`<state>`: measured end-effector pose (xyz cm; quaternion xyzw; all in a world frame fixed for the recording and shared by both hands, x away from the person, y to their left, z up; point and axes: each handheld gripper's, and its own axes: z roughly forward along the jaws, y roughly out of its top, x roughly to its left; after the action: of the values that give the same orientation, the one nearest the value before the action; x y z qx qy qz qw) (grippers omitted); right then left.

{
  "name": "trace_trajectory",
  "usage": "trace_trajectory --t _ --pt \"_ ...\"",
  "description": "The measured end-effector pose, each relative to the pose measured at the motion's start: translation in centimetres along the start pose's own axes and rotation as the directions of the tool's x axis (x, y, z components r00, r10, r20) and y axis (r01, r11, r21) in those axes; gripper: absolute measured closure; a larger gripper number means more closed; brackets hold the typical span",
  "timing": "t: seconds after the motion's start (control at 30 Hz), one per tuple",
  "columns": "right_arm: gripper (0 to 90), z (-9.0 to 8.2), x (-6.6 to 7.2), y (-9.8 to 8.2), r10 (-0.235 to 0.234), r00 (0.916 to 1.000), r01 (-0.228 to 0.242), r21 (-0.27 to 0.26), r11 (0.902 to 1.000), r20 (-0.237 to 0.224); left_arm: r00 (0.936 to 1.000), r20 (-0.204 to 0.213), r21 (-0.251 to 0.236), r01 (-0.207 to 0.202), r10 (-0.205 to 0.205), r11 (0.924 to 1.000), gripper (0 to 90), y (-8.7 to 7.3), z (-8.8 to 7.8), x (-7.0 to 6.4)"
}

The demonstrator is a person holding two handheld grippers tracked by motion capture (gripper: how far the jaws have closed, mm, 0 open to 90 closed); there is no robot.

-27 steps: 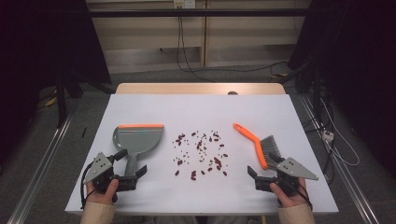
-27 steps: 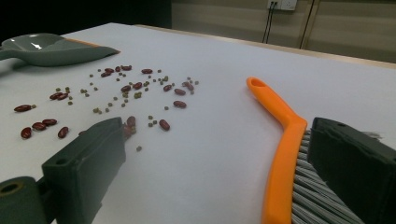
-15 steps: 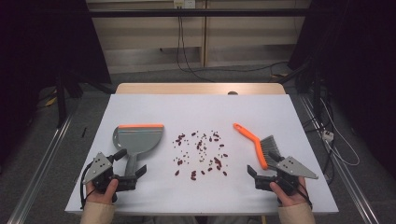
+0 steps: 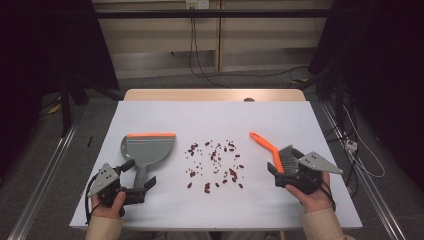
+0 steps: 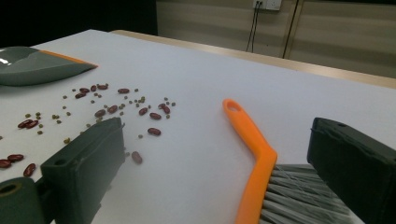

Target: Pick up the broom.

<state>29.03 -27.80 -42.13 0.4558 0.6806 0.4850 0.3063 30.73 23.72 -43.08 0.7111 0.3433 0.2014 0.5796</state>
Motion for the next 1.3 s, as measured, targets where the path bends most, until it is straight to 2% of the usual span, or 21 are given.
trace_trajectory --t 0.1,0.2,0.27,0.37,0.4,0.5,0.57,0.63,0.7,0.77,0.8,0.83,0.87,1.0,1.03,1.07,1.17,1.2,1.23,1.27,1.3 --pt "4.1 0.4 -0.1 0.3 0.004 1.0 -0.004 0.027 0.9996 -0.001 1.0 0.0 0.003 0.0 0.0 1.0 3.2 0.0 0.0 0.1" --pt "3.0 1.1 -0.6 1.0 -0.009 0.9994 0.007 0.065 0.9978 0.033 1.0 0.001 0.005 0.0 0.0 1.0 3.2 -0.1 0.0 0.1" --pt "3.8 2.0 -1.4 1.4 0.036 0.9985 -0.04 0.098 0.9944 0.04 1.0 0.001 0.003 0.002 -0.002 1.0 3.2 -0.1 0.0 0.1" --pt "5.0 2.8 -1.9 1.7 0.05 0.9974 -0.057 0.131 0.9897 0.051 1.0 0.002 0.005 0.001 -0.001 1.0 3.2 -0.1 0.0 0.2" --pt "8.8 3.5 -2.4 1.8 0.054 0.9971 -0.063 0.168 0.9838 0.053 1.0 0.002 0.005 0.001 -0.001 1.0 3.2 -0.1 0.0 0.2" --pt "20.4 4.5 -3.0 2.0 0.075 0.9963 -0.083 0.215 0.9731 0.042 1.0 0.001 0.002 0.004 -0.004 1.0 3.2 -0.1 0.0 0.2" --pt "23.1 4.7 -3.1 2.1 0.082 0.9958 -0.089 0.23 0.969 0.043 1.0 0.001 0.003 0.005 -0.005 1.0 3.2 -0.1 -0.1 0.2" --pt "26.4 5.3 -3.4 2.3 0.09 0.9952 -0.097 0.271 0.9576 0.04 1.0 0.002 0.006 0.008 -0.008 0.9999 3.2 -0.2 0.0 0.3" --pt "33.0 5.7 -3.6 2.4 0.075 0.9961 -0.085 0.293 0.9522 0.046 1.0 0.002 0.008 0.009 -0.009 0.9999 3.2 -0.2 0.0 0.3" --pt "40.1 6.4 -4.0 2.6 0.084 0.9954 -0.094 0.324 0.9415 0.047 0.9999 0.002 0.006 0.01 -0.01 0.9999 3.2 -0.2 -0.1 0.3" --pt "40.1 6.4 -4.0 2.6 0.084 0.9954 -0.094 0.324 0.9415 0.047 1.0 0.003 0.005 0.009 -0.009 0.9999 3.2 -0.2 -0.1 0.3" --pt "43.1 6.7 -4.2 2.7 0.088 0.995 -0.099 0.349 0.9318 0.047 0.9999 0.004 0.005 0.01 -0.01 0.9999 3.2 -0.2 -0.1 0.3" --pt "43.1 6.7 -4.2 2.7 0.088 0.995 -0.099 0.349 0.9318 0.047 0.9999 0.004 0.005 0.01 -0.01 0.9999 3.2 -0.2 -0.1 0.3" --pt "50.9 7.3 -4.6 3.0 0.09 0.9948 -0.102 0.388 0.9161 0.049 0.9999 0.005 0.008 0.011 -0.011 0.9999 3.2 -0.2 0.0 0.3" --pt "54.0 7.5 -4.8 3.2 0.094 0.994 -0.109 0.409 0.9061 0.056 0.9999 0.005 0.007 0.011 -0.011 0.9999 3.2 -0.2 0.0 0.3" --pt "54.0 7.5 -4.8 3.2 0.094 0.994 -0.109 0.409 0.9061 0.056 0.9999 0.005 0.008 0.01 -0.01 0.9999 3.2 -0.2 0.0 0.3" --pt "55.1 8.1 -5.0 3.4 0.084 0.9941 -0.106 0.461 0.8813 0.069 0.9999 0.007 0.005 0.011 -0.011 0.9999 3.2 -0.2 0.0 0.2" --pt "55.6 8.6 -5.2 3.2 0.089 0.9928 -0.117 0.491 0.8633 0.08 0.9999 0.007 0.006 0.011 -0.011 0.9999 3.2 -0.2 0.0 0.2" --pt "56.5 8.7 -5.3 3.1 0.096 0.9919 -0.125 0.507 0.8528 0.083 0.9999 0.008 0.006 0.01 -0.01 0.9999 3.2 -0.2 0.0 0.2" --pt "56.5 8.7 -5.3 3.1 0.096 0.9919 -0.125 0.507 0.8528 0.083 0.9999 0.008 0.009 0.009 -0.009 0.9999 3.2 -0.2 0.0 0.2" --pt "57.2 9.0 -5.5 3.0 0.103 0.9921 -0.126 0.526 0.8412 0.071 0.9999 0.009 0.009 0.008 -0.009 0.9999 3.2 -0.2 0.0 0.2"
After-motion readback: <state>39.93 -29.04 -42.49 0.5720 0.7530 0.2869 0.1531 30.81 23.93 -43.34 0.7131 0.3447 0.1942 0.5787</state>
